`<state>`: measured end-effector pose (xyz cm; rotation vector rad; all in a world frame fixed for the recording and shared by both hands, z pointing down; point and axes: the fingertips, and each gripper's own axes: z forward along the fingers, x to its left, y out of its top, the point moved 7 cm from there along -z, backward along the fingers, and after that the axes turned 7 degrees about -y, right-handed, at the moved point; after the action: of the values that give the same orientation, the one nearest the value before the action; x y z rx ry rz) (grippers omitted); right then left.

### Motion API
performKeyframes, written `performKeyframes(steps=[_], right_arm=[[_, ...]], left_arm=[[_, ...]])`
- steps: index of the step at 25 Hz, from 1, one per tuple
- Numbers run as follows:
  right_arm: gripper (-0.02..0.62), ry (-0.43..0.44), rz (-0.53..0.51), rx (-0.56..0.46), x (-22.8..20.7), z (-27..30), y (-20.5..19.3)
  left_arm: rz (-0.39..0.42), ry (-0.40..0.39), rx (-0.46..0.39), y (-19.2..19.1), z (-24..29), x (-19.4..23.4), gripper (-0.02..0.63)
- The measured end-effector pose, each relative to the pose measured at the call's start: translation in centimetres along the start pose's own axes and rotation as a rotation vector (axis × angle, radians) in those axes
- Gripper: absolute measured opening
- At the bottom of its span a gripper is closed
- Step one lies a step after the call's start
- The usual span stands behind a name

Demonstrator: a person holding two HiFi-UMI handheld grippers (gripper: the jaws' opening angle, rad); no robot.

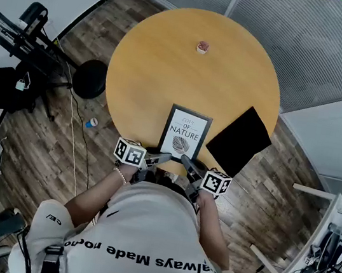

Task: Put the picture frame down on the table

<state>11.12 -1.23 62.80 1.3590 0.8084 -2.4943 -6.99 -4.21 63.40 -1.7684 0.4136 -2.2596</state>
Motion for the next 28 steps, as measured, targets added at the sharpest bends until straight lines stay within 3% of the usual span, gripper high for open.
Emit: performKeyframes(steps=[12,17,28], right_arm=[[0.118,-0.081,0.036,0.032,-2.5,0.8,-1.2],[0.121,-0.075,0.092,0.043,-3.3,1.3,-2.0],[0.124,-0.115,0.111,0.065,-4.5,1.7,-3.2]], left_arm=[[-0.068,0.044,0.027,-1.5,0.8,2.4,0.169],[-0.082,0.062,0.038,-1.9,1.0,3.1,0.172],[-0.11,0.092,0.068,-3.0,1.2,4.5,0.183]])
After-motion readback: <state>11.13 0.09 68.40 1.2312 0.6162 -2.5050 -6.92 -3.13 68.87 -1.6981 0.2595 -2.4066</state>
